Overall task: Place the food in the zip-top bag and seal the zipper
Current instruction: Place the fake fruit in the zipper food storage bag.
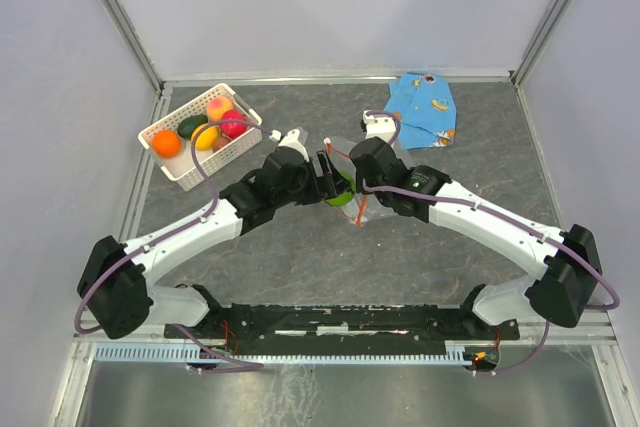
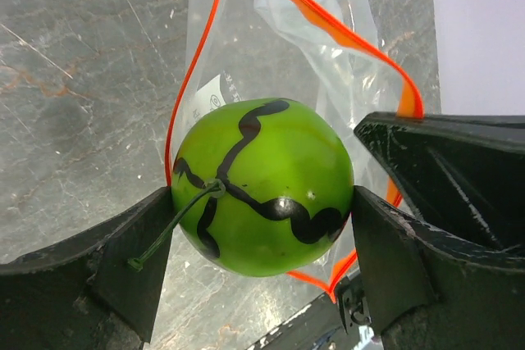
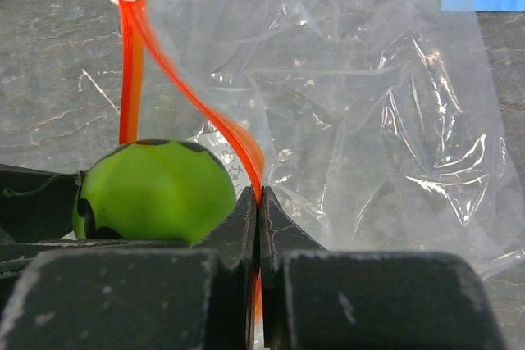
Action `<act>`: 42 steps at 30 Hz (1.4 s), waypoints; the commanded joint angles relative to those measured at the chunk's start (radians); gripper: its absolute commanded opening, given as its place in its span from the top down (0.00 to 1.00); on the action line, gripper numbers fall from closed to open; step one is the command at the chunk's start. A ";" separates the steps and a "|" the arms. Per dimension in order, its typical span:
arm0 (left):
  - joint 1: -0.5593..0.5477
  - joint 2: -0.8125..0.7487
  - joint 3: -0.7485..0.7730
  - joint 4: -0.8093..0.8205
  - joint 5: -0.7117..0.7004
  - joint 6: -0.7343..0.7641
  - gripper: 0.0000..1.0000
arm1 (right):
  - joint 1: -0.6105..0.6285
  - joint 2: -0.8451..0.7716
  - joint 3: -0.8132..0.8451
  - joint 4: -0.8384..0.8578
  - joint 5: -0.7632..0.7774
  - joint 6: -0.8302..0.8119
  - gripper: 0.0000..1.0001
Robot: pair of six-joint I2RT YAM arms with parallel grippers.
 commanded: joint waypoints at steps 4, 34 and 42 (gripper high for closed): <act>-0.060 0.013 0.102 -0.038 -0.237 0.058 0.57 | 0.002 -0.023 -0.003 0.078 -0.072 0.070 0.98; -0.101 0.005 0.228 -0.268 -0.353 0.122 0.00 | -0.011 0.009 0.010 0.118 -0.108 0.076 0.98; -0.096 0.019 0.254 -0.330 -0.327 0.084 0.01 | -0.016 0.020 0.016 0.123 -0.128 0.081 0.98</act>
